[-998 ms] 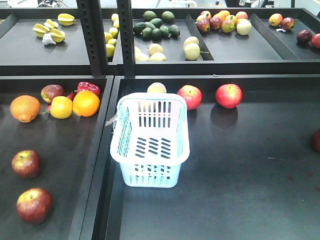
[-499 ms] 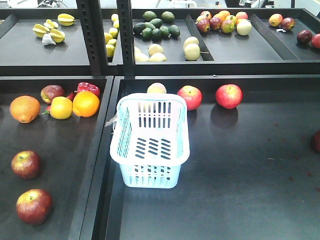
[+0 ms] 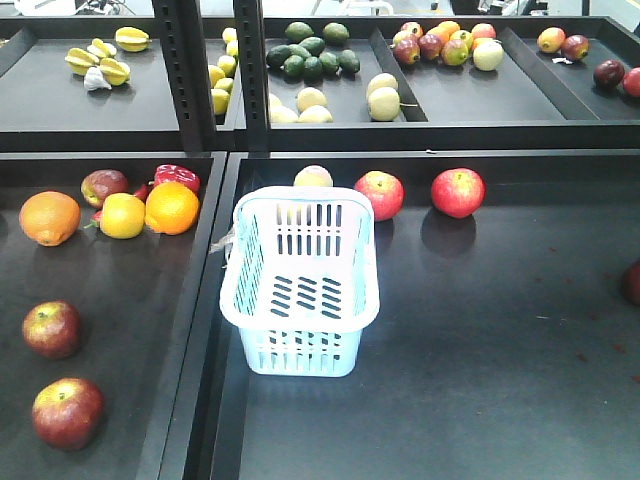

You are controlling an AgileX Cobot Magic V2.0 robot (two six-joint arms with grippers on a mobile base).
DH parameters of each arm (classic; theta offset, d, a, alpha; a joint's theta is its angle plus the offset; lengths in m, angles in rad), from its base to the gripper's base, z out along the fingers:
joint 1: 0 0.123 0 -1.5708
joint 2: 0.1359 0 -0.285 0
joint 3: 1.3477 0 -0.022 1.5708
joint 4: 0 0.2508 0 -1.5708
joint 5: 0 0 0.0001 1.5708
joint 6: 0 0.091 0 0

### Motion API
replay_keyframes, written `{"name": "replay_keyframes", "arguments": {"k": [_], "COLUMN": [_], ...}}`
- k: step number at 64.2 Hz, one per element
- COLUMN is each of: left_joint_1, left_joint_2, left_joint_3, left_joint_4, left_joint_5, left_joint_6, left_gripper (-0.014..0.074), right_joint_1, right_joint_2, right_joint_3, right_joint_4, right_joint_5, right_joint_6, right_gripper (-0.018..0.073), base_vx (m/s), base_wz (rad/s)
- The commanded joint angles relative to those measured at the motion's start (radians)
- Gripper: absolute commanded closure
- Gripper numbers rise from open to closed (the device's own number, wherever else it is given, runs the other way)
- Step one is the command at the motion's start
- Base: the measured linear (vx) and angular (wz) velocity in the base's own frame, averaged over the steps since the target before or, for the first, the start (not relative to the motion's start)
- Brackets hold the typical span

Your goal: Pick three apples into basket with both arms

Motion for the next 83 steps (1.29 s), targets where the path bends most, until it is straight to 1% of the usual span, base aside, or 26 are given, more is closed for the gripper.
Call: {"name": "replay_keyframes", "arguments": {"k": [1, 17, 21, 25, 28, 34, 37, 42, 45, 50, 52, 60, 63, 65, 68, 71, 73, 77, 83], "left_joint_1": [0.002, 0.002, 0.002, 0.002, 0.002, 0.002, 0.001, 0.002, 0.002, 0.002, 0.002, 0.002, 0.002, 0.002, 0.002, 0.002, 0.002, 0.002, 0.002], "left_joint_2": [-0.014, -0.014, -0.014, -0.014, -0.014, -0.014, -0.014, -0.014, -0.014, -0.014, -0.014, -0.014, -0.014, -0.014, -0.014, -0.014, -0.014, -0.014, -0.014], "left_joint_3": [0.023, 0.023, 0.023, 0.023, 0.023, 0.023, 0.023, 0.023, 0.023, 0.023, 0.023, 0.018, 0.014, 0.013, 0.013, 0.013, 0.013, 0.013, 0.013], "left_joint_4": [-0.008, -0.007, 0.002, -0.006, -0.03, -0.122, -0.184, -0.31, -0.371, -0.455, -0.474, -0.484, -0.507, -0.535, -0.594, -0.682, -0.729, -0.849, -1.083], "left_joint_5": [-0.072, -0.074, -0.092, -0.115, -0.13, -0.139, -0.139, -0.139, -0.139, -0.14, -0.14, -0.14, -0.142, -0.146, -0.155, -0.169, -0.178, -0.186, -0.177], "left_joint_6": [-0.009, -0.009, -0.008, -0.013, -0.022, -0.084, -0.121, -0.193, -0.221, -0.229, -0.229, -0.23, -0.245, -0.261, -0.301, -0.352, -0.374, -0.406, -0.419], "left_gripper": [0.0603, 0.0603, 0.0603, 0.0603, 0.0603, 0.0603, 0.0603, 0.0603, 0.0603, 0.0603, 0.0603, 0.0603, 0.0603, 0.0603, 0.0603, 0.0603, 0.0603, 0.0603, 0.0603], "right_joint_1": [-0.005, -0.005, -0.005, -0.005, -0.005, -0.005, -0.005, -0.005, -0.005, -0.005, -0.005, -0.005, -0.005, -0.005, -0.005, -0.005, -0.005, -0.005, -0.005], "right_joint_2": [-0.011, -0.011, -0.011, -0.011, -0.011, -0.011, -0.011, -0.011, -0.011, -0.011, -0.011, -0.011, -0.011, -0.011, -0.011, -0.011, -0.011, -0.011, -0.011], "right_joint_3": [0.015, 0.015, 0.015, 0.015, 0.015, 0.015, 0.015, 0.015, 0.015, 0.015, 0.015, 0.015, 0.015, 0.015, 0.015, 0.015, 0.015, 0.015, 0.015], "right_joint_4": [-0.01, -0.01, -0.01, -0.01, -0.01, -0.01, -0.01, -0.01, -0.01, -0.01, -0.01, -0.01, -0.01, -0.01, -0.01, -0.01, -0.01, -0.01, -0.01], "right_joint_5": [-0.075, -0.075, -0.075, -0.075, -0.075, -0.075, -0.075, -0.075, -0.075, -0.075, -0.075, -0.075, -0.075, -0.075, -0.075, -0.075, -0.075, -0.075, -0.075], "right_joint_6": [-0.005, -0.005, -0.005, -0.005, -0.005, -0.005, -0.005, -0.005, -0.005, -0.005, -0.005, -0.005, -0.005, -0.005, -0.005, -0.005, -0.005, -0.005, -0.005], "right_gripper": [0.0561, 0.0561, 0.0561, 0.0561, 0.0561, 0.0561, 0.0561, 0.0561, 0.0561, 0.0561, 0.0561, 0.0561, 0.0561, 0.0561, 0.0561, 0.0561, 0.0561, 0.0561, 0.0561], "base_vx": [0.0, 0.0, 0.0, 0.0, 0.0, 0.0, 0.0, 0.0, 0.0, 0.0, 0.0, 0.0, 0.0, 0.0, 0.0, 0.0, 0.0, 0.0, 0.0], "base_wz": [0.0, 0.0, 0.0, 0.0, 0.0, 0.0, 0.0, 0.0, 0.0, 0.0, 0.0, 0.0, 0.0, 0.0, 0.0, 0.0, 0.0, 0.0, 0.0]}}
